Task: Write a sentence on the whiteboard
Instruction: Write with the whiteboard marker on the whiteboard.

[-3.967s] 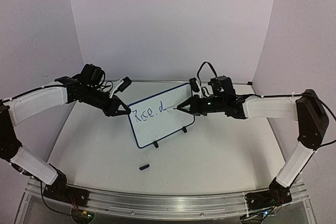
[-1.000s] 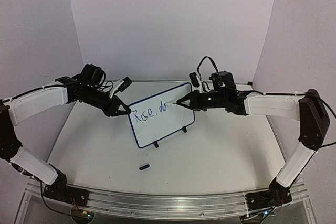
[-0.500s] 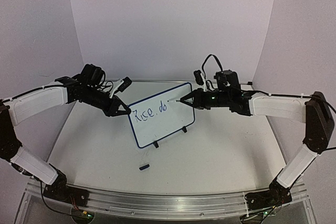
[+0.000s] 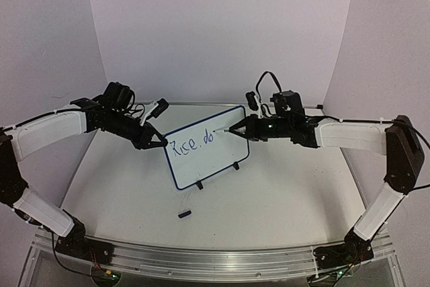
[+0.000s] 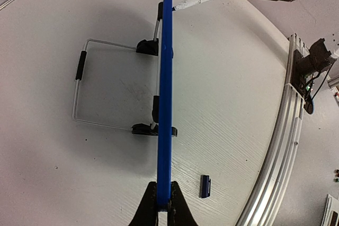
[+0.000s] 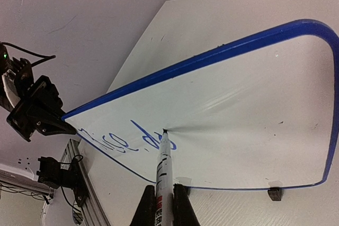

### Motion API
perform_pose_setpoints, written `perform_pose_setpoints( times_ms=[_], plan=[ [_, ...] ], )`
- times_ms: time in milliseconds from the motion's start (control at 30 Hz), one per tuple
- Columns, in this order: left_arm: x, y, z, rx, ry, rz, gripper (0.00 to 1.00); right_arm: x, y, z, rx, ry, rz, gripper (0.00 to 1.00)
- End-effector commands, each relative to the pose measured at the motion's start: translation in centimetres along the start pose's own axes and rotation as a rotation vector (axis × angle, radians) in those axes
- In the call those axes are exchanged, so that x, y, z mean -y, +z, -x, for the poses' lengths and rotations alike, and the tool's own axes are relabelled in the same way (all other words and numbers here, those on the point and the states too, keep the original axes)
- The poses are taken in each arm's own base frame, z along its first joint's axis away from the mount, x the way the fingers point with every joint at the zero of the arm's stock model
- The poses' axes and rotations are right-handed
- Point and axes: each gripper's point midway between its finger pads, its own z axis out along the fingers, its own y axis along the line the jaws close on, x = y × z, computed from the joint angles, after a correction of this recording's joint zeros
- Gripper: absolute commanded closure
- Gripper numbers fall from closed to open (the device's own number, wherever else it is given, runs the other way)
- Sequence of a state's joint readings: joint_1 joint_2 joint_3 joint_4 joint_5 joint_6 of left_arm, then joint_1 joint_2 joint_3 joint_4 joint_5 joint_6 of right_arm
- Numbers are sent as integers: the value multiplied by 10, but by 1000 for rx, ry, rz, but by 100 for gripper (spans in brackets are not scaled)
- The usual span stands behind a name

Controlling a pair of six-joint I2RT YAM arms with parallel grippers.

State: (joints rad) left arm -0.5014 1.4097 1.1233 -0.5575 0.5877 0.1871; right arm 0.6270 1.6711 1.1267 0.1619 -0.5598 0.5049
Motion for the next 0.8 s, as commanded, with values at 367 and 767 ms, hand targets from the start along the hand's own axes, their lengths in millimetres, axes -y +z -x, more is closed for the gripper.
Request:
perform_pose_setpoints(
  times_ms=[367,767],
  plan=[
    [4,4,-4,-26,-1,-16,100,20,7,-12,-20,27,-45,100],
    [4,4,-4,-26,-1,-16,100,21,7,-14,-25,36,-46,100]
  ],
)
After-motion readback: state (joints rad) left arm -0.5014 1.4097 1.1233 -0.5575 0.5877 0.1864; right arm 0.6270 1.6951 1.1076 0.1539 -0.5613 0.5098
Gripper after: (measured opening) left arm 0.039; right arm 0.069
